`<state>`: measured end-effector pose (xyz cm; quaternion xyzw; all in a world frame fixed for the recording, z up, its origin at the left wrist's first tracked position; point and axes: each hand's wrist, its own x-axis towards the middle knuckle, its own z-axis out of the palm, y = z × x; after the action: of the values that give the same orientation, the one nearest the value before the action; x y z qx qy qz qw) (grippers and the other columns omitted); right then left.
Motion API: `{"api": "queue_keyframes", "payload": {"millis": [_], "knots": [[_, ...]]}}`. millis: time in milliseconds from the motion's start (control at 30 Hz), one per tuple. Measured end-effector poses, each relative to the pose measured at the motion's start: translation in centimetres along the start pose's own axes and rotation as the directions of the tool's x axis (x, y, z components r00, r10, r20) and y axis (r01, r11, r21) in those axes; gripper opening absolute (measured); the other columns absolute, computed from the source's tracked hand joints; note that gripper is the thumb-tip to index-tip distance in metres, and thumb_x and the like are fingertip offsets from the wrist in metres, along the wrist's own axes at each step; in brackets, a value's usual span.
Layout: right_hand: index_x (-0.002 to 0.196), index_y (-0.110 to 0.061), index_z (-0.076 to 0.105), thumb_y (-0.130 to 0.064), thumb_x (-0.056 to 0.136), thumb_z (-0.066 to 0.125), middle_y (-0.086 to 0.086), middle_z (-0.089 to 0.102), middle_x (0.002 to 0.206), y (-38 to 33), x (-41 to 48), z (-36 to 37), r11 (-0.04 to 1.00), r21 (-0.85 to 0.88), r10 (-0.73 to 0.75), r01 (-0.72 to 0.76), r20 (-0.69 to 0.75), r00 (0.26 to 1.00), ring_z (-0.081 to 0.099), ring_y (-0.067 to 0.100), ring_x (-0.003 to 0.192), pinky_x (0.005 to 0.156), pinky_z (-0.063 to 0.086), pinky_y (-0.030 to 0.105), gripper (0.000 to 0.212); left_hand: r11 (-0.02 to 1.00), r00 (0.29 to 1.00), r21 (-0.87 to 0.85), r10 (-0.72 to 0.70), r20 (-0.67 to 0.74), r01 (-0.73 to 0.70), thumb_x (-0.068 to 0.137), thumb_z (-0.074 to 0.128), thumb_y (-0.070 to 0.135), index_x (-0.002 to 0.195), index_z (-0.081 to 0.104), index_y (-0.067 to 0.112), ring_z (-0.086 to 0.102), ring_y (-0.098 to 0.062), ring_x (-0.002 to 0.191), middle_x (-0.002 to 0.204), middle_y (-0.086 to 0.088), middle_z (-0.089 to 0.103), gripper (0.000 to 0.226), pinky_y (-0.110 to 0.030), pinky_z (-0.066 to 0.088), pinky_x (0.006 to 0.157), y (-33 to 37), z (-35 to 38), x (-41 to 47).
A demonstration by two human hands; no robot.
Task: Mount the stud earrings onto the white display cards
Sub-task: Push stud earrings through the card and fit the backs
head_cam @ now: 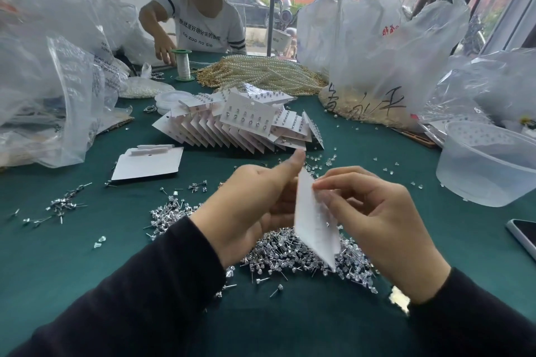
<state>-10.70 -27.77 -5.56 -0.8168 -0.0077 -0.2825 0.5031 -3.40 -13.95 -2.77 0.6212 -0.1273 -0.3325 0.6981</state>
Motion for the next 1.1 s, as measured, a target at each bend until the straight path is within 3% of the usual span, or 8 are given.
{"api": "queue_keyframes", "payload": {"millis": [67,200,300,500,733,867,967,1100], "knots": [[0.082,-0.016,0.072,-0.002,0.079,0.069,-0.008,0.066,0.089,0.1,0.0,0.1,0.987,-0.110,-0.115,0.114,0.000,0.993,0.060,0.014,0.071,0.067,0.052,0.027,0.015,0.999,0.999,0.002,-0.035,0.033,0.035,0.069,0.064,0.042,0.093,0.066,-0.004,0.067,-0.020,0.070,0.081,-0.013,0.071,0.052,-0.030,0.058,0.066,0.0,-0.2,-0.1],[0.089,-0.012,0.069,-0.013,0.079,0.065,-0.007,0.065,0.090,0.0,-0.1,0.1,0.965,-0.172,-0.200,0.196,-0.008,0.980,0.059,0.013,0.070,0.068,0.052,0.029,0.011,0.999,0.999,-0.008,-0.048,-0.022,0.048,0.084,0.058,0.008,0.100,0.064,-0.008,0.063,-0.026,0.081,0.096,-0.022,0.068,0.023,-0.038,0.055,0.077,-0.2,-0.1,-0.1],[0.088,-0.012,0.068,-0.010,0.079,0.063,-0.006,0.064,0.089,0.0,0.0,0.2,0.959,-0.187,-0.224,0.213,-0.041,0.974,0.060,0.011,0.069,0.068,0.052,0.029,0.011,0.999,0.998,-0.006,-0.043,-0.046,0.043,0.084,0.054,0.000,0.098,0.065,-0.007,0.062,-0.027,0.083,0.097,-0.024,0.066,0.019,-0.041,0.054,0.080,-0.3,-0.3,0.1],[0.075,-0.004,0.066,-0.006,0.077,0.066,0.001,0.060,0.085,0.1,0.0,0.4,0.892,-0.334,-0.327,0.304,-0.016,0.945,0.058,0.014,0.063,0.060,0.049,0.032,0.002,1.000,1.000,0.026,-0.005,0.026,0.004,0.083,0.055,0.002,0.088,0.069,0.000,0.066,-0.017,0.070,0.079,-0.011,0.070,0.015,-0.032,0.057,0.067,-0.4,-0.2,0.0],[0.074,-0.004,0.063,0.004,0.077,0.069,-0.002,0.056,0.085,0.3,-0.1,0.3,0.911,-0.324,-0.286,0.257,-0.046,0.957,0.056,0.012,0.068,0.061,0.049,0.028,0.010,0.988,0.998,0.138,0.066,0.015,-0.067,0.082,0.063,0.015,0.094,0.068,-0.005,0.066,-0.026,0.086,0.097,-0.020,0.070,0.024,-0.043,0.052,0.089,-0.9,0.3,0.0],[0.076,-0.009,0.066,0.000,0.079,0.067,-0.001,0.059,0.090,0.0,0.2,-0.2,0.972,-0.138,-0.193,0.188,-0.024,0.981,0.059,0.013,0.075,0.059,0.051,0.018,0.010,0.965,0.991,0.237,0.127,-0.051,-0.112,0.087,0.059,0.018,0.086,0.069,0.000,0.064,-0.021,0.075,0.088,-0.015,0.072,0.020,-0.035,0.052,0.071,-1.0,0.2,0.1],[0.079,-0.015,0.067,-0.003,0.083,0.063,0.004,0.062,0.090,0.5,1.7,-2.7,0.997,0.014,-0.068,0.072,-0.191,0.979,0.062,0.012,0.075,0.057,0.054,0.019,0.013,0.970,0.983,0.221,0.136,-0.126,-0.106,0.086,0.059,0.018,0.074,0.068,0.008,0.064,-0.014,0.061,0.070,-0.005,0.071,0.018,-0.023,0.050,0.053,-1.0,-0.2,0.4],[0.074,-0.027,0.065,-0.005,0.082,0.064,-0.006,0.065,0.074,3.1,3.9,-7.0,0.945,-0.293,0.047,-0.143,-0.313,0.949,0.059,0.010,0.065,0.060,0.049,0.013,0.024,0.980,0.974,0.180,0.120,-0.190,-0.086,0.085,0.060,0.014,0.052,0.068,0.012,0.063,-0.015,0.050,0.055,-0.001,0.067,0.034,-0.026,0.051,0.047,-0.8,-0.5,0.6]]}}
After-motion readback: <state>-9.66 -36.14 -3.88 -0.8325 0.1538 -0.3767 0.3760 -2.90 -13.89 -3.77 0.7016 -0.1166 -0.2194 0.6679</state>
